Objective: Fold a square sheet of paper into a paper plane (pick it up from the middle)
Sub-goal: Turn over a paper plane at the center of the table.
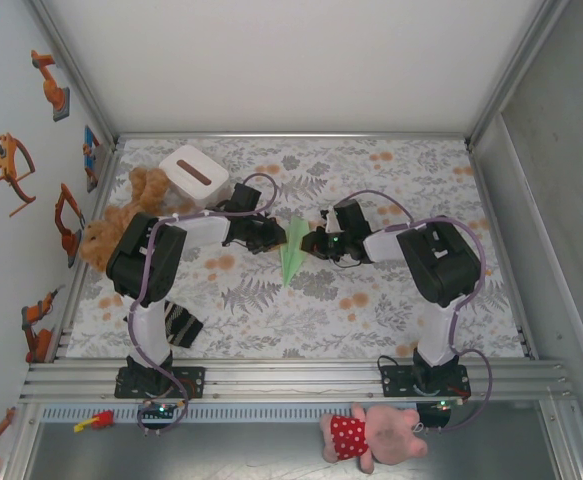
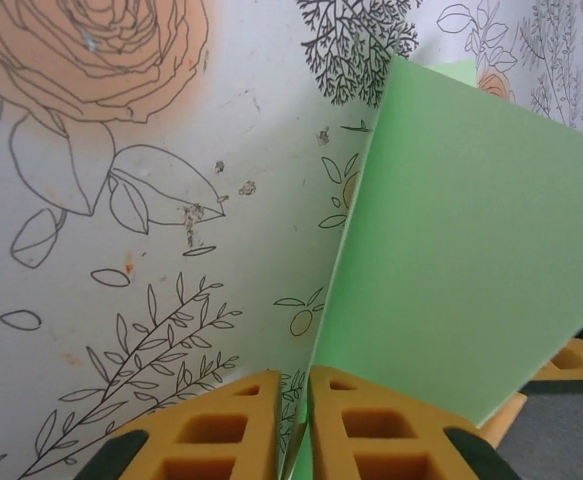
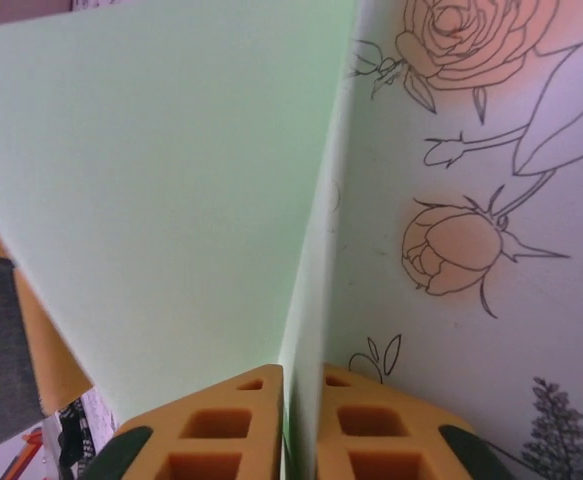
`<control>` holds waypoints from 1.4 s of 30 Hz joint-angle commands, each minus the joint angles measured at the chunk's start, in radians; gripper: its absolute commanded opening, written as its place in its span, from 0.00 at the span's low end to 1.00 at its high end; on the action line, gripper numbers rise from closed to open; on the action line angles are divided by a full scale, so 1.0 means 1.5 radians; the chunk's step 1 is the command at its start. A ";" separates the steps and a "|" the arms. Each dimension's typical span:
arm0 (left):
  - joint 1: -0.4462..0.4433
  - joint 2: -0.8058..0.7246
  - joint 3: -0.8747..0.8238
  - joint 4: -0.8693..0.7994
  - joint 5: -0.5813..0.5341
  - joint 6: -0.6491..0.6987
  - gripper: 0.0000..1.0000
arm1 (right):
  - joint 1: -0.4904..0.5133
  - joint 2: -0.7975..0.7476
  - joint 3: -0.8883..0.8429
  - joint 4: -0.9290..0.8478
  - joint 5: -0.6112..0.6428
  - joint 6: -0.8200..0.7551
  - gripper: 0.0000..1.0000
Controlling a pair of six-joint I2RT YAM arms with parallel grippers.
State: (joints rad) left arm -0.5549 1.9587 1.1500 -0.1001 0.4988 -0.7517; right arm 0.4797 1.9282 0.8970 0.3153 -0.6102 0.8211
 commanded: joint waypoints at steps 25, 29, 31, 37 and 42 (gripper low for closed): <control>0.003 -0.099 -0.080 0.030 -0.108 -0.041 0.06 | -0.021 -0.038 -0.013 -0.024 0.009 0.005 0.04; -0.001 -0.083 -0.083 0.045 -0.113 -0.059 0.06 | -0.021 -0.023 -0.002 -0.032 -0.001 0.002 0.06; -0.001 -0.083 -0.089 0.053 -0.113 -0.064 0.06 | -0.021 -0.024 0.007 -0.053 0.002 -0.008 0.10; -0.003 -0.090 -0.093 0.053 -0.111 -0.068 0.06 | -0.021 -0.104 0.025 -0.178 0.084 -0.076 0.33; -0.005 -0.101 -0.098 0.052 -0.115 -0.075 0.06 | -0.012 -0.155 0.019 -0.238 0.155 -0.104 0.39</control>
State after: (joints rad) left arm -0.5568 1.8275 1.0157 -0.0299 0.3328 -0.8448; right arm 0.4549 1.7428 0.9081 0.0467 -0.4637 0.7208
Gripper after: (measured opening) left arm 0.066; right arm 0.391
